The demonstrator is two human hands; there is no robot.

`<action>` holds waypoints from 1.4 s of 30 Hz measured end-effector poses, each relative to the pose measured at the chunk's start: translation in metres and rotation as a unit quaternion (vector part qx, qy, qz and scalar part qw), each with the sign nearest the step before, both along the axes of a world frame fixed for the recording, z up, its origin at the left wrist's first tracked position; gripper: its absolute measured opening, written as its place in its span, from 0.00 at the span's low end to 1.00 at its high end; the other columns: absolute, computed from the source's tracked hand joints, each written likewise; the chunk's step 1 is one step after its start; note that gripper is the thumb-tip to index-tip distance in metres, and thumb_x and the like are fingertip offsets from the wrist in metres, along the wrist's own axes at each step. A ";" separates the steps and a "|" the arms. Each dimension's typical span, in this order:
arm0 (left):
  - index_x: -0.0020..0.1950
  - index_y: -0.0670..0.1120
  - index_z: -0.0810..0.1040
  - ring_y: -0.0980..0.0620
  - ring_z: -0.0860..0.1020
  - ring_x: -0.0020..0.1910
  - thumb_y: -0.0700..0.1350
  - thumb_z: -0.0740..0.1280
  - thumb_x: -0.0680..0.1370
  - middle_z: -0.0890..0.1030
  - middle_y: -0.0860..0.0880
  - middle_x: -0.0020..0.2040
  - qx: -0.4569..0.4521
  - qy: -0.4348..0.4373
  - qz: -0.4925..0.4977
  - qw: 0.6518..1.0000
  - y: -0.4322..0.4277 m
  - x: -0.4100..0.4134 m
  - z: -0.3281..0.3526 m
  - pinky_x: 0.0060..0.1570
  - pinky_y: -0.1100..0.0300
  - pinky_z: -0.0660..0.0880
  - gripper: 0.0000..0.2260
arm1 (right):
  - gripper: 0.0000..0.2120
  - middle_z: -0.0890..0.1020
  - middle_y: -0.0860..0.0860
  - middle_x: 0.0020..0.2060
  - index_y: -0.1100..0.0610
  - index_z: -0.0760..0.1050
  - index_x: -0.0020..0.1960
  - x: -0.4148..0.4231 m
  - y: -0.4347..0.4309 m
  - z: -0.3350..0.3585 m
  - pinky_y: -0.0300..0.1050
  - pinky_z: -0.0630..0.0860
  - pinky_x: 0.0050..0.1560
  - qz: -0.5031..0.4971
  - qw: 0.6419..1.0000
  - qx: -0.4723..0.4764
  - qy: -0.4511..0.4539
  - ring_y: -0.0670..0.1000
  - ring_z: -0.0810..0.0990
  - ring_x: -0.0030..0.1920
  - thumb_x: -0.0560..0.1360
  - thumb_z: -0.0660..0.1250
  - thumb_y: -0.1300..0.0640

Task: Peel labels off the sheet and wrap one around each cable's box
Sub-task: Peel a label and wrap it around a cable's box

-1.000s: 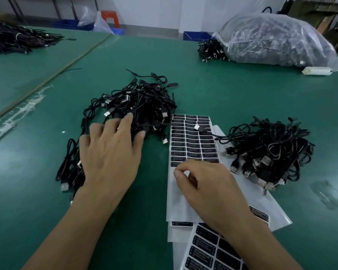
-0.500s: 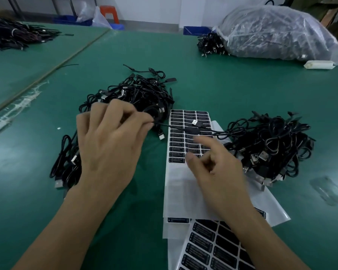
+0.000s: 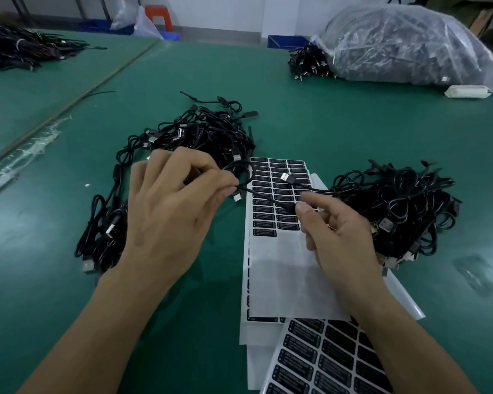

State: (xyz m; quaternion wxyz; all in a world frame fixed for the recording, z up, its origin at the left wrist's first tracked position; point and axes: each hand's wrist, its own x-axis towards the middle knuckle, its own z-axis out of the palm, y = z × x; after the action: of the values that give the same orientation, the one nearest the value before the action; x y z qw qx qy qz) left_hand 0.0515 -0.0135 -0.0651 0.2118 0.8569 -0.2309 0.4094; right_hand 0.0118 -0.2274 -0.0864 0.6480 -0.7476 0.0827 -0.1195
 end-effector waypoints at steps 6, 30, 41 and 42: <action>0.51 0.48 0.86 0.45 0.72 0.51 0.47 0.69 0.80 0.80 0.48 0.52 0.004 0.008 0.030 1.000 0.000 0.000 0.000 0.52 0.49 0.66 0.06 | 0.10 0.73 0.42 0.26 0.50 0.81 0.40 0.001 -0.002 0.004 0.28 0.66 0.28 0.039 0.999 -0.003 -0.008 0.40 0.68 0.26 0.78 0.68 0.49; 0.50 0.52 0.62 0.56 0.71 0.25 0.53 0.48 0.83 0.68 0.59 0.26 0.057 0.279 -0.019 0.958 -0.051 -0.016 -0.028 0.46 0.56 0.62 0.07 | 0.36 0.71 0.50 0.62 0.42 0.60 0.72 -0.021 0.006 0.018 0.56 0.70 0.63 0.011 0.905 -0.393 0.163 0.55 0.69 0.66 0.70 0.70 0.34; 0.49 0.53 0.59 0.59 0.71 0.27 0.50 0.50 0.80 0.71 0.57 0.28 0.029 0.292 -0.076 0.953 -0.048 -0.016 -0.034 0.49 0.54 0.68 0.02 | 0.34 0.72 0.45 0.57 0.42 0.70 0.69 -0.012 0.000 0.018 0.42 0.69 0.57 -0.006 0.954 -0.292 0.069 0.46 0.73 0.56 0.67 0.80 0.54; 0.48 0.54 0.58 0.59 0.72 0.28 0.51 0.51 0.79 0.73 0.57 0.29 0.030 0.300 -0.079 0.950 -0.048 -0.016 -0.034 0.50 0.55 0.67 0.03 | 0.35 0.74 0.45 0.57 0.41 0.69 0.69 -0.011 -0.002 0.019 0.45 0.73 0.58 -0.007 0.963 -0.261 0.068 0.46 0.76 0.56 0.67 0.80 0.55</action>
State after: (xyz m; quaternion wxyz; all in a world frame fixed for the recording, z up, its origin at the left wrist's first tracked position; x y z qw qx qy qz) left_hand 0.0354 -0.0620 -0.0987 0.2770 0.9253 -0.2357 0.1079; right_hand 0.0004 -0.2291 -0.0676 0.4222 -0.8966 0.0980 -0.0907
